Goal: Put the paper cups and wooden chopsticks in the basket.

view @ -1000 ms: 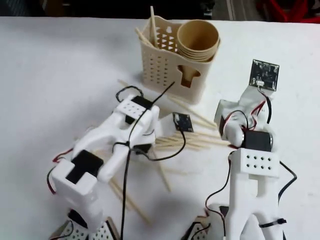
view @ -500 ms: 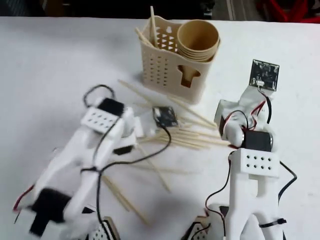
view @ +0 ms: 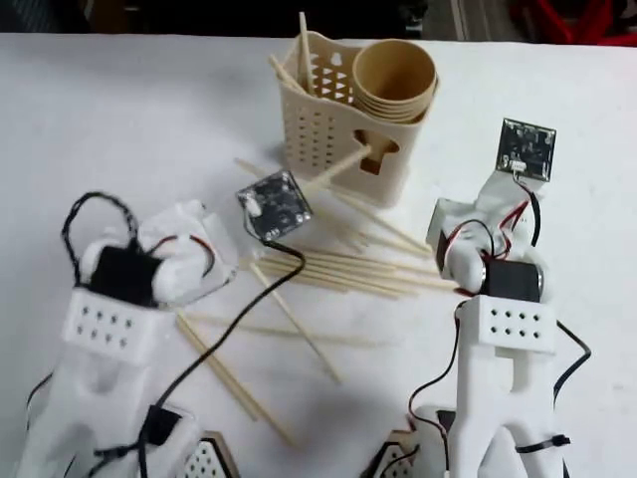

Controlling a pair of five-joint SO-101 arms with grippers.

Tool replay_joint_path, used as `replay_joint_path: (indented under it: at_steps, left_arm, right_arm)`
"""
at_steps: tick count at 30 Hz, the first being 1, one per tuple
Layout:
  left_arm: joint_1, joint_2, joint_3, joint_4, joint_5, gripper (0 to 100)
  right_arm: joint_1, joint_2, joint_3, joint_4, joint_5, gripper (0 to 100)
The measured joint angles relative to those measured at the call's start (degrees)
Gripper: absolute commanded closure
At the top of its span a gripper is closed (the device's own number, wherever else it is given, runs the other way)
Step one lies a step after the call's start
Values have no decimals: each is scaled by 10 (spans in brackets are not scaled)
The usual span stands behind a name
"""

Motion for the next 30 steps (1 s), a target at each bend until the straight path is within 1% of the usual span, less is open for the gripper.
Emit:
replay_joint_path:
  at_steps: [4,8,14,18,21,25,30]
  left_arm:
    - [0,-31,0,-42,58,978]
    - [0,-36,0,-115,126,978]
    - [0,-36,-2,-251,223,978]
    - [11,-36,-13,-362,276,979]
    - [42,-36,-13,-447,295,979]
    - [79,-16,-25,-545,298,979]
    - [85,69,-76,-629,302,979]
  right_arm:
    - [0,0,0,0,0,979]
    - [0,0,0,0,0,979]
    - [0,0,0,0,0,979]
    - [0,0,0,0,0,979]
    - [0,0,0,0,0,979]
    - [-1,0,0,0,0,979]
    - [-1,0,0,0,0,979]
